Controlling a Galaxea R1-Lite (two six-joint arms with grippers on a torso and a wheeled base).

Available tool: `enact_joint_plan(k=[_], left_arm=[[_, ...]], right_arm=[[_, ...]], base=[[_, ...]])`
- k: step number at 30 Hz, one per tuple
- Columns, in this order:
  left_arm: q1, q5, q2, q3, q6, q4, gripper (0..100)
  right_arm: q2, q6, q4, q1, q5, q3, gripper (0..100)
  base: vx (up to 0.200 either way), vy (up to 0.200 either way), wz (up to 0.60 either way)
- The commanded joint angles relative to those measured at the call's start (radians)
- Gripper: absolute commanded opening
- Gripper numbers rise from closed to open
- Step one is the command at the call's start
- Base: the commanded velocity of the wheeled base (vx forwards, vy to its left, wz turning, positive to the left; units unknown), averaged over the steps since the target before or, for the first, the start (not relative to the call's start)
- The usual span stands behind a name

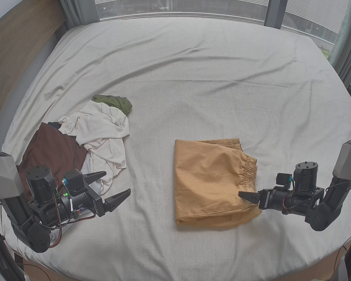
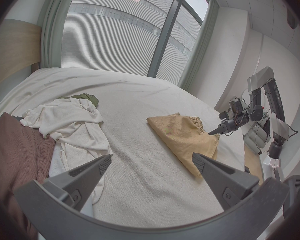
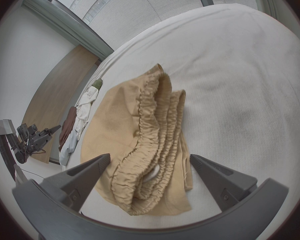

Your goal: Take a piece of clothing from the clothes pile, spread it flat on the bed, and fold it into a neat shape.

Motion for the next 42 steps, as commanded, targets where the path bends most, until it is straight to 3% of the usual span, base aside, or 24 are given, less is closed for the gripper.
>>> enact_joint_plan(k=[1, 6, 16, 30, 31, 42], left_arm=[[0.000, -0.001, -0.003, 0.000, 0.000, 0.000, 100], [0.000, -0.001, -0.006, 0.001, 0.000, 0.000, 100], [0.001, -0.002, -0.006, 0.004, 0.000, -0.001, 100], [0.001, -0.001, -0.008, 0.012, 0.002, -0.001, 100], [0.001, -0.001, -0.008, 0.012, 0.002, -0.001, 100], [-0.005, -0.001, -0.029, 0.061, 0.003, -0.001, 100]], right_arm=[[0.030, 0.004, 0.002, 0.001, 0.012, 0.007, 100], [0.037, 0.010, 0.002, 0.016, 0.032, 0.010, 100], [0.045, 0.121, -0.016, 0.059, 0.118, 0.006, 100], [0.109, 0.128, -0.125, 0.059, 0.106, -0.002, 100], [0.108, 0.130, -0.125, 0.059, 0.106, -0.002, 0], [0.094, 0.128, -0.185, 0.079, 0.112, 0.003, 0]], base=[[0.000, 0.000, 0.00], [0.000, 0.000, 0.00], [0.000, 0.000, 0.00], [0.000, 0.000, 0.00], [0.000, 0.000, 0.00], [0.000, 0.000, 0.00]])
